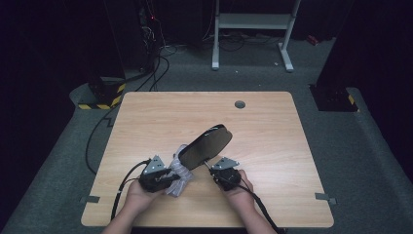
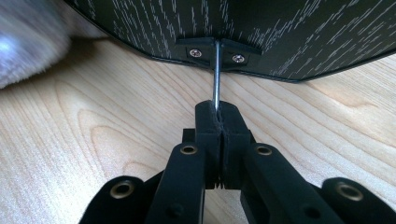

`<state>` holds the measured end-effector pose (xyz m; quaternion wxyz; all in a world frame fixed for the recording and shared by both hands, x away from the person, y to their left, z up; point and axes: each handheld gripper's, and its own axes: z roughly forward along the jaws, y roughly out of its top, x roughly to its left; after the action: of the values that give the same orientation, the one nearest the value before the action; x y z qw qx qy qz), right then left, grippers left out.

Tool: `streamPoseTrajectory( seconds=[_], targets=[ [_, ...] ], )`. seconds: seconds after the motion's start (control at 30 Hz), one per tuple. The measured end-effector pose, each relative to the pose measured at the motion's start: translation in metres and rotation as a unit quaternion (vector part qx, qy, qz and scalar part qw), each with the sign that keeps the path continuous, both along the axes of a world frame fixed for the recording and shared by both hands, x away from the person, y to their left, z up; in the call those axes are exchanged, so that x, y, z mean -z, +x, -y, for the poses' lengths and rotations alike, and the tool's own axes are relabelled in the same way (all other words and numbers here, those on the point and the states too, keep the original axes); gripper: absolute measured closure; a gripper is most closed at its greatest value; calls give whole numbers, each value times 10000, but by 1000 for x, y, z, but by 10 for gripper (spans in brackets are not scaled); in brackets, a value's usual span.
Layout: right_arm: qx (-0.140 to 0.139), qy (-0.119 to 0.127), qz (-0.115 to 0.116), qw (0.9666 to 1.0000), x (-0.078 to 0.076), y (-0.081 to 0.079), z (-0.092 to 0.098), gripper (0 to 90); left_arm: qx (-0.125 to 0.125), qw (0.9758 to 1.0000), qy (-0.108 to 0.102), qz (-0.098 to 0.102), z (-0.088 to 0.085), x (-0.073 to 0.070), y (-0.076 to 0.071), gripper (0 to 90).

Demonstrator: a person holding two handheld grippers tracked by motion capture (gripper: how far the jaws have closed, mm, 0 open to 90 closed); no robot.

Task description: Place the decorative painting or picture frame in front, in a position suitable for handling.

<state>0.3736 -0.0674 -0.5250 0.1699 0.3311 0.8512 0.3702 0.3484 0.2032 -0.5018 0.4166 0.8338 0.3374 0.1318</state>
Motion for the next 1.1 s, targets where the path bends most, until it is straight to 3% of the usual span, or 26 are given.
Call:
streamPoseTrajectory(
  seconds=[0.1,0.3,0.47,0.7,0.87,0.93,1.1],
  targets=[
    [-1,6,-5,10000,0,0,0,886,15,9997,177,-195,5,10,7,712],
    [53,8,-6,10000,0,0,0,881,-106,9995,50,-289,8,14,14,710],
    [75,3,-12,10000,0,0,-1,884,-171,9997,-15,-179,4,8,11,713],
    [73,13,-14,10000,0,0,0,886,-437,9973,-534,254,-16,-13,5,718],
    [42,-85,83,9999,0,-1,-2,888,-603,9979,-252,39,-23,0,15,717],
    [46,-54,47,10000,0,-1,-1,888,-617,9978,-250,-48,-21,5,16,716],
    [46,-53,45,10000,0,0,-1,888,-416,9989,-70,-197,-11,11,10,715]
  ],
)
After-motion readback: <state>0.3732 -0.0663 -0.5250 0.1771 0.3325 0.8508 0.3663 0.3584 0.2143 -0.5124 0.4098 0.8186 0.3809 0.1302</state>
